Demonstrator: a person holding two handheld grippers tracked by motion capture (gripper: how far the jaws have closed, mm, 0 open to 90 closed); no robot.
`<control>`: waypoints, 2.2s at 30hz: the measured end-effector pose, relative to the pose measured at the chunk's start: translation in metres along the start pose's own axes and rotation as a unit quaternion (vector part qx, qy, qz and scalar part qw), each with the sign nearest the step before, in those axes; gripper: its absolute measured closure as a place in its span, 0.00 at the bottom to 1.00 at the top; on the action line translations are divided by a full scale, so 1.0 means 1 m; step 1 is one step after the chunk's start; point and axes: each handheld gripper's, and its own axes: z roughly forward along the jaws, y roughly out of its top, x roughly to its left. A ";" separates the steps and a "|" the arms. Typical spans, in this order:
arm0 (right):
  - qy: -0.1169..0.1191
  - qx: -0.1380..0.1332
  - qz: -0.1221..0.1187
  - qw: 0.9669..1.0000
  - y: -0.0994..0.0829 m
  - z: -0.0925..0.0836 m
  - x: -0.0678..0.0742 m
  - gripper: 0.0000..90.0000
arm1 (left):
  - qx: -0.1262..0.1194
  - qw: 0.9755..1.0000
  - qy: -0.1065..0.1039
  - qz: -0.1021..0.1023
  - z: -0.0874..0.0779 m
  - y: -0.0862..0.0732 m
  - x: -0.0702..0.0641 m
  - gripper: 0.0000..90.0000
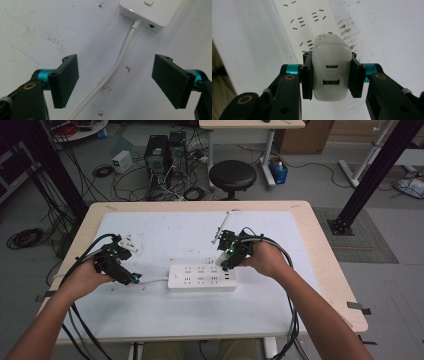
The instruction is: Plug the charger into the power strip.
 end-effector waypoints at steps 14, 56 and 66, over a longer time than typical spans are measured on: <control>0.003 0.071 -0.094 0.993 0.026 0.042 0.000 0.69 | 0.001 1.000 -0.012 0.003 0.012 0.000 0.000 0.24; 0.020 0.170 -0.147 0.974 0.059 0.075 0.002 0.70 | -0.012 1.000 -0.019 -0.007 0.019 -0.005 0.002 0.24; 0.013 0.167 -0.151 0.974 0.057 0.076 0.004 0.70 | -0.011 1.000 -0.022 -0.007 0.021 -0.003 0.000 0.24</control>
